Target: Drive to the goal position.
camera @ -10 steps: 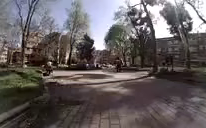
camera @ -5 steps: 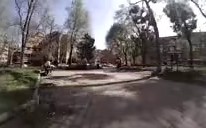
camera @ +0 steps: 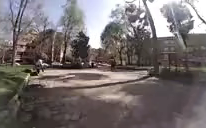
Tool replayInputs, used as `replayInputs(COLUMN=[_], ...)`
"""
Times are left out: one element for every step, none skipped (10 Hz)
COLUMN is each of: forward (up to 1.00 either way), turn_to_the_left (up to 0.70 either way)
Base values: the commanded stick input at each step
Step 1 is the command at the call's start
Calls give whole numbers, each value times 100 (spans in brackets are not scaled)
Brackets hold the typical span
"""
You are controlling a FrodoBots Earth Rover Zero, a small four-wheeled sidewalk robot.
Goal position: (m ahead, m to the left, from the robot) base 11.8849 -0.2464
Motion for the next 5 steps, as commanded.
replayInputs(forward=[70, 70, 70, 70, 70], turn_to_the_left=[0, 0, 0, 0, 0])
